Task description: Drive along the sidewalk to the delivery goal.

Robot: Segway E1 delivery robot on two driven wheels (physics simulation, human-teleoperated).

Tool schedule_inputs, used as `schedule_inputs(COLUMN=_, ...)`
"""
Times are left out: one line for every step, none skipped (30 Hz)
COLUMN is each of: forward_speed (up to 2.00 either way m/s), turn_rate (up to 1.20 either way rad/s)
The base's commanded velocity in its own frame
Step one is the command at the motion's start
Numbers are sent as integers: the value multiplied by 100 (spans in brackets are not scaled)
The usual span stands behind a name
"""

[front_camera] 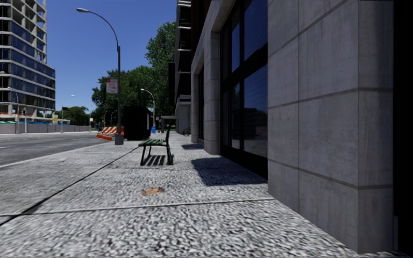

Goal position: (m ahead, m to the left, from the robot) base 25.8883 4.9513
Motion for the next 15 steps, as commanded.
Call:
schedule_inputs(forward_speed=194, turn_rate=0)
schedule_inputs(forward_speed=194, turn_rate=0)
schedule_inputs(forward_speed=194, turn_rate=0)
schedule_inputs(forward_speed=194, turn_rate=0)
schedule_inputs(forward_speed=194, turn_rate=0)
schedule_inputs(forward_speed=194, turn_rate=0)
schedule_inputs(forward_speed=194, turn_rate=0)
schedule_inputs(forward_speed=194, turn_rate=0)
schedule_inputs(forward_speed=194, turn_rate=0)
schedule_inputs(forward_speed=194, turn_rate=0)
schedule_inputs(forward_speed=194, turn_rate=0)
schedule_inputs(forward_speed=194, turn_rate=0)
schedule_inputs(forward_speed=194, turn_rate=0)
schedule_inputs(forward_speed=194, turn_rate=0)
schedule_inputs(forward_speed=194, turn_rate=0)
